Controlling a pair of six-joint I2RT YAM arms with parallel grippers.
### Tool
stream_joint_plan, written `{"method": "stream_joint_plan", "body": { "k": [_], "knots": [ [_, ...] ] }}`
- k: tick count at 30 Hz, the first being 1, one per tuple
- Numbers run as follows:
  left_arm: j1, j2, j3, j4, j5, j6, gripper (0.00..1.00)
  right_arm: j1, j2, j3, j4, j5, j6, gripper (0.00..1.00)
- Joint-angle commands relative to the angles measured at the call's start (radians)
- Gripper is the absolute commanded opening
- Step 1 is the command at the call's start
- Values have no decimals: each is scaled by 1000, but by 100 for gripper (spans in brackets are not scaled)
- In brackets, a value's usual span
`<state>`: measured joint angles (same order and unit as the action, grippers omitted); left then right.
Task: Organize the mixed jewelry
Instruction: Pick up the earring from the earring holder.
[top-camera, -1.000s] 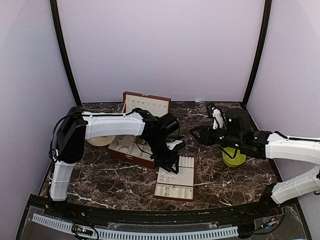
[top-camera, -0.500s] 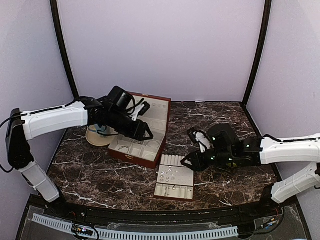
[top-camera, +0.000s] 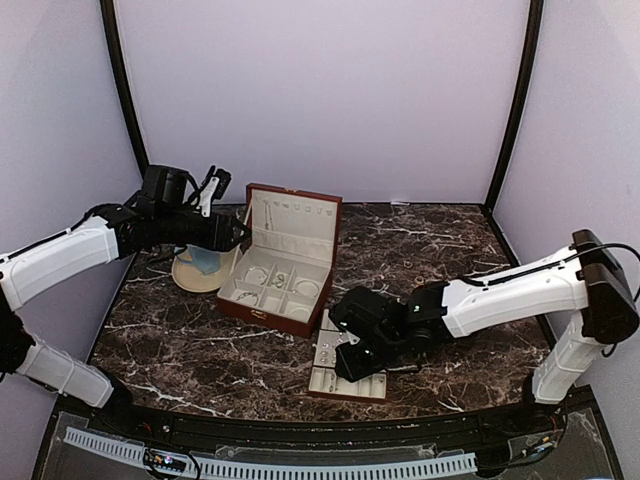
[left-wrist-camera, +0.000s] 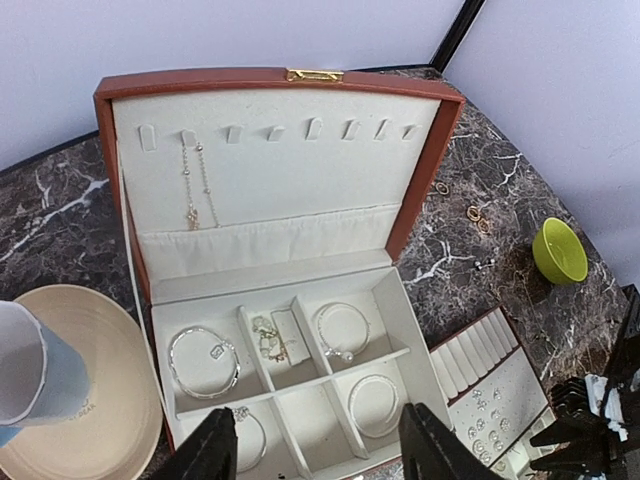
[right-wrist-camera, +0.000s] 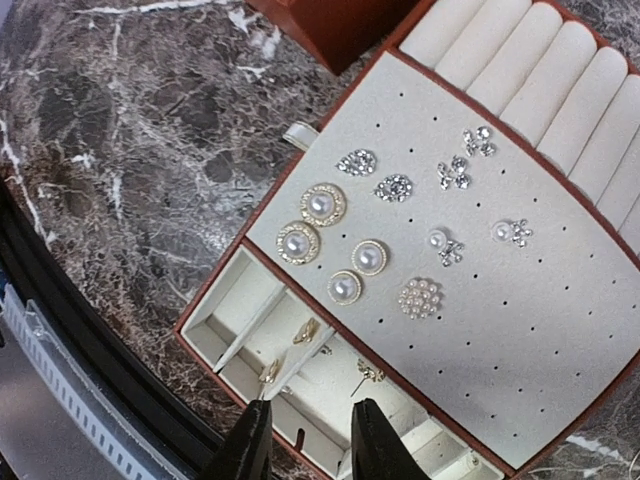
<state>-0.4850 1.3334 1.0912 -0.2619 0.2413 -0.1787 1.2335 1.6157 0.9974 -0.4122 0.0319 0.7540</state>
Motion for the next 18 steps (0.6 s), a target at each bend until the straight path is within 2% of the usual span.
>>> {"method": "stream_joint_plan", "body": {
  "k": [1,4,8,18],
  "knots": [
    [2,-58,-66,72,-43,87,59,34,110,113,-155,79,89,26],
    [3,-72,-99,91,-29,84,59,49,167,176,-212,108,109,26],
    [2,-81,-115,92,4,68,59,59,217,226,-277,136,151,19],
    [2,-89,-125,103,18,56,60,69,206,238,-339,183,212,18]
  ]
}}
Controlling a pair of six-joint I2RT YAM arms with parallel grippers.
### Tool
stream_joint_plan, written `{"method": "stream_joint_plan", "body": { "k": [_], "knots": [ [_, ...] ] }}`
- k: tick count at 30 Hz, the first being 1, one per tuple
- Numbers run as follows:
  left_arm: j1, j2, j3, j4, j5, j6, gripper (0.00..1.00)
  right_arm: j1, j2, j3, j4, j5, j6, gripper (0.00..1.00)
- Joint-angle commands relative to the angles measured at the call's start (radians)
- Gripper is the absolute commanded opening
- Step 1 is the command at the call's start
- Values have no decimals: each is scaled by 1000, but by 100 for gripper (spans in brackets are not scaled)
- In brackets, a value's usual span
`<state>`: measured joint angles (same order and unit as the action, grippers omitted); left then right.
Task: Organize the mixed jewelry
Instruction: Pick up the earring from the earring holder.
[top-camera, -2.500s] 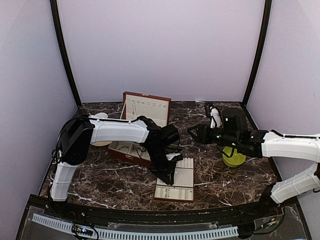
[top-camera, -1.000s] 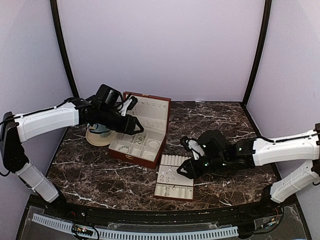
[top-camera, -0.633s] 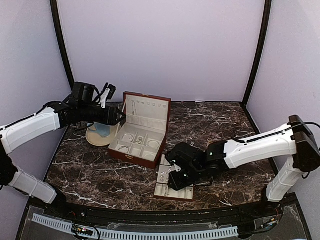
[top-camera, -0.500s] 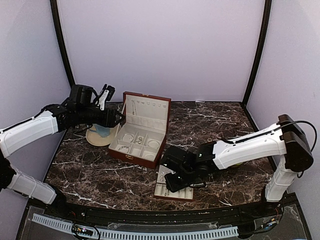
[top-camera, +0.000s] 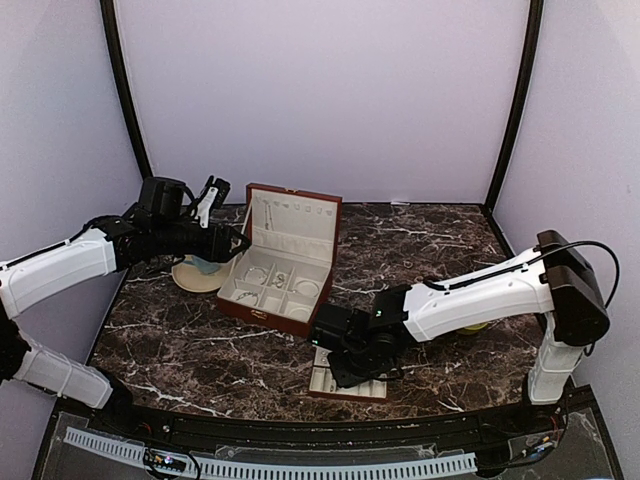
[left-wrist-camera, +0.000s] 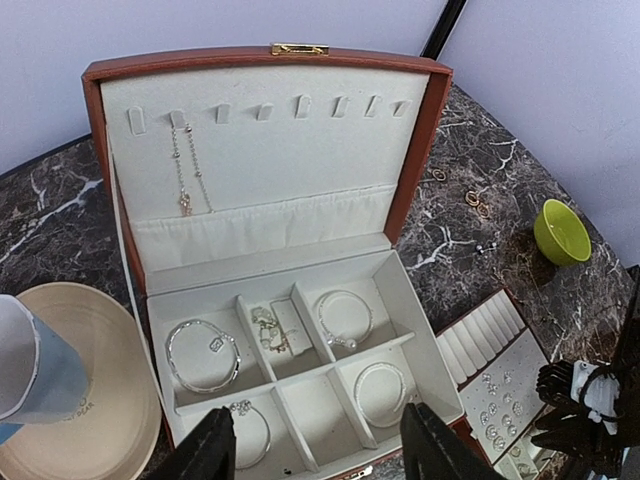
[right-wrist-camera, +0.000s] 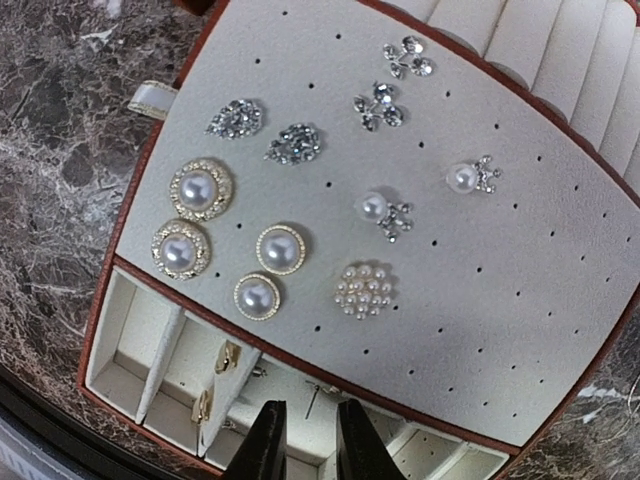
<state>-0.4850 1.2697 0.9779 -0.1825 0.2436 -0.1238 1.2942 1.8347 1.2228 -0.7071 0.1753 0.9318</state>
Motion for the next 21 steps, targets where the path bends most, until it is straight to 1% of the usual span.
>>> {"method": "stream_joint_plan", "body": {
  "k": [1,7,21],
  "knots": [
    [2,-24,-11,23,16,1,60,8,-7,15,-39,33,28,18],
    [2,-22,-15,24,12,-1,60,12,17,22,-37,20,10,13],
    [2,-20,-17,23,13,1,60,18,63,54,-38,10,-10,12]
  ]
}}
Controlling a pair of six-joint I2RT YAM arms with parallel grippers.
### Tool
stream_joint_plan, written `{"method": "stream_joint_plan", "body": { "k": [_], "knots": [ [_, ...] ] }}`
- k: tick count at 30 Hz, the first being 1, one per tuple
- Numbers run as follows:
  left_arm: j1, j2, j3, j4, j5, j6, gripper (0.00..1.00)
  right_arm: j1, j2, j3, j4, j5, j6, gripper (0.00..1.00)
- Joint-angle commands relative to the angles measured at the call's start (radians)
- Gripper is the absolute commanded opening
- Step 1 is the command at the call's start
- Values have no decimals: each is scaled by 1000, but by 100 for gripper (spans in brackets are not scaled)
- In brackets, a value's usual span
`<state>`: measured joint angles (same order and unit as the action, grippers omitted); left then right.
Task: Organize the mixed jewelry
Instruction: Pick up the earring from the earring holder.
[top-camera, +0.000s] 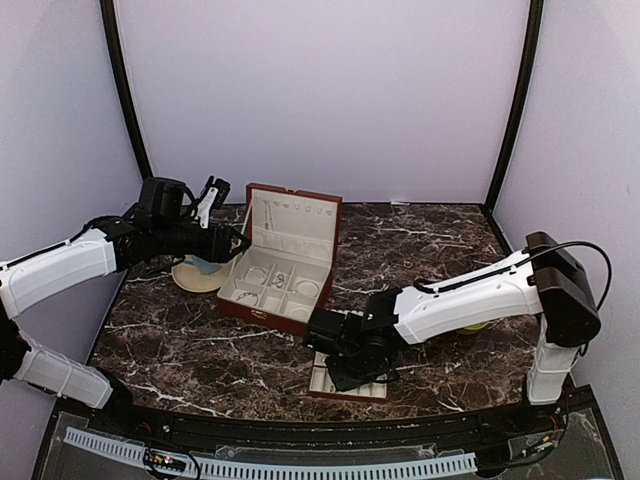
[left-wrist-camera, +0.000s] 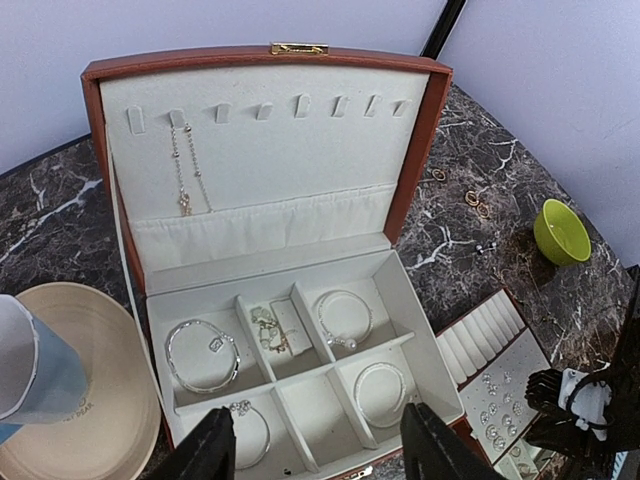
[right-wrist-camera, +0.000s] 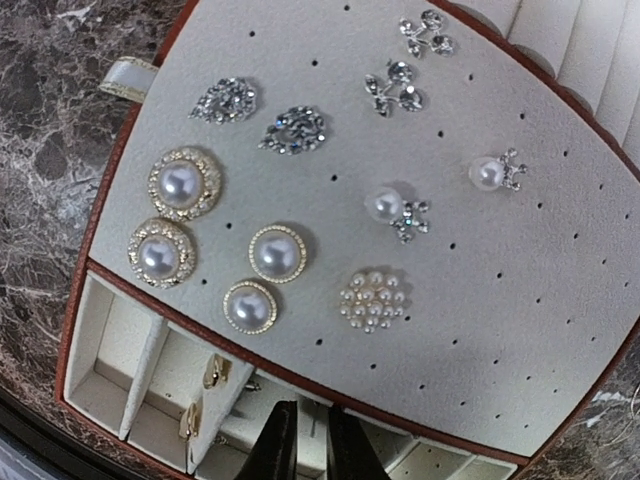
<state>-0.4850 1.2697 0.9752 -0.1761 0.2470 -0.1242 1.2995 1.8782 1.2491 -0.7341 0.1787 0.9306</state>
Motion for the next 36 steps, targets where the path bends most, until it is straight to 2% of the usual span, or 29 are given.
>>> {"method": "stream_joint_plan", "body": {
  "k": [1,8,15,19,25,32,36],
  "knots": [
    [2,-20,-14,17,10,1,60,13,24,31,-14,7,-9,12],
    [3,-19,-14,16,8,1,60,19,56,52,-36,20,-5,12],
    [3,-39,-25,27,-11,1,60,18,55,55,-60,56,24,1],
    [2,-58,-37,42,-21,0,60,20,15,40,-41,72,34,0],
    [3,-96,-69,88,-14,2,60,4,-111,-20,59,89,15,0],
    [2,-105,-88,122,12,9,60,-28,-232,-127,217,23,-20,0],
    [1,-101,-99,156,97,14,58,-56,-284,-171,297,15,-44,0]
  ]
}}
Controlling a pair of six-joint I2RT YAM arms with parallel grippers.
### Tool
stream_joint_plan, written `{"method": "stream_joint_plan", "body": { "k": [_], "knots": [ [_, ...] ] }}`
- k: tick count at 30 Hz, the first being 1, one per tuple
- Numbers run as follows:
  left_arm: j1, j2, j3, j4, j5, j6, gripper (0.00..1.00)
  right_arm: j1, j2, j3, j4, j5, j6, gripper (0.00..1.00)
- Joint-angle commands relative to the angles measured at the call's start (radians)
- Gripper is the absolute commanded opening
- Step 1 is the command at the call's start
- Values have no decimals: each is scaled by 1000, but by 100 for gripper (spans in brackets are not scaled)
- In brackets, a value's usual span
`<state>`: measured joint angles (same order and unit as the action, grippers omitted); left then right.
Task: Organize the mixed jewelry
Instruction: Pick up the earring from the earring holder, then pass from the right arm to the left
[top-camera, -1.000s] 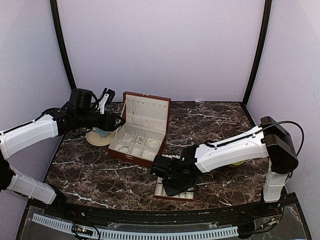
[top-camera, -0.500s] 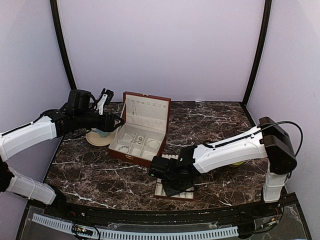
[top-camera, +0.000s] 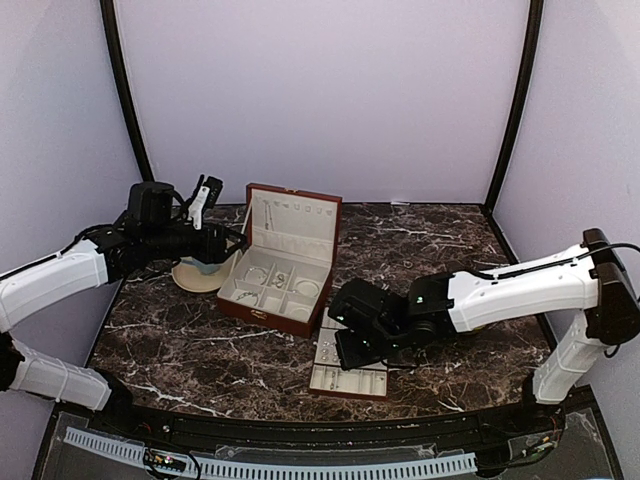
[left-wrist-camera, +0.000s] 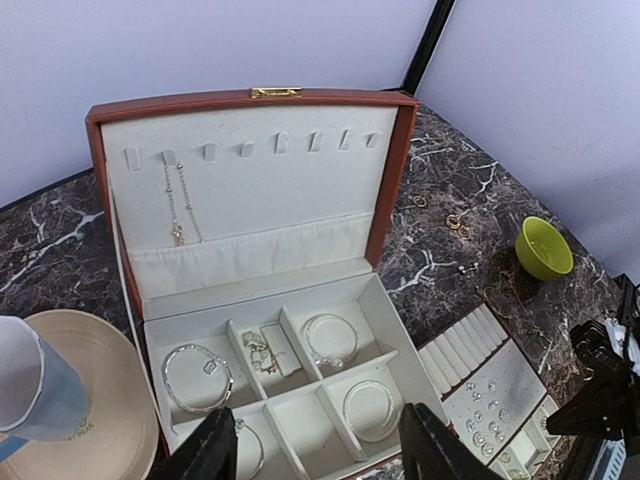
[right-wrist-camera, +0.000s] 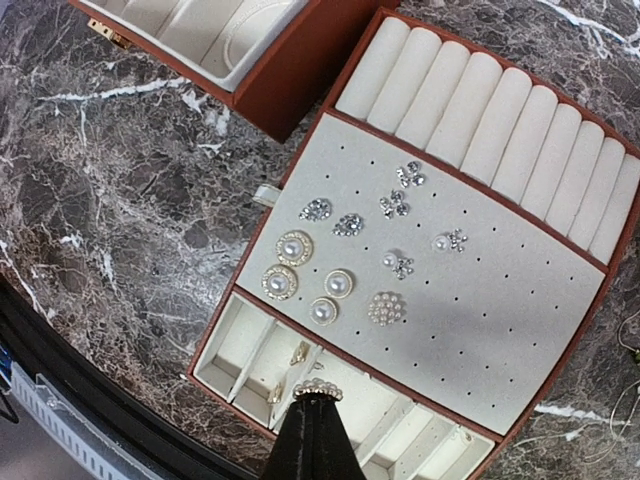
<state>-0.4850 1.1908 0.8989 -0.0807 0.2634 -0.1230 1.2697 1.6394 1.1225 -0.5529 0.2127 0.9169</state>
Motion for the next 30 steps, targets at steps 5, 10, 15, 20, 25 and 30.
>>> {"method": "stream_joint_plan", "body": {
  "k": [5,10,15,20,25,30],
  "knots": [
    [1,-1,-26,78,132,10,58,-106,-90,-133,252,-93,-43,0],
    [-5,20,-32,130,243,5,57,-127,-145,-203,392,-98,-144,0],
    [-58,48,-37,185,329,25,57,-173,-216,-303,611,-178,-238,0],
    [-137,114,-29,235,443,33,57,-239,-269,-368,812,-353,-304,0],
    [-175,177,-5,253,665,35,59,-321,-275,-351,869,-614,-358,0],
    [-233,192,12,223,694,129,64,-382,-266,-298,871,-859,-357,0]
  ]
}}
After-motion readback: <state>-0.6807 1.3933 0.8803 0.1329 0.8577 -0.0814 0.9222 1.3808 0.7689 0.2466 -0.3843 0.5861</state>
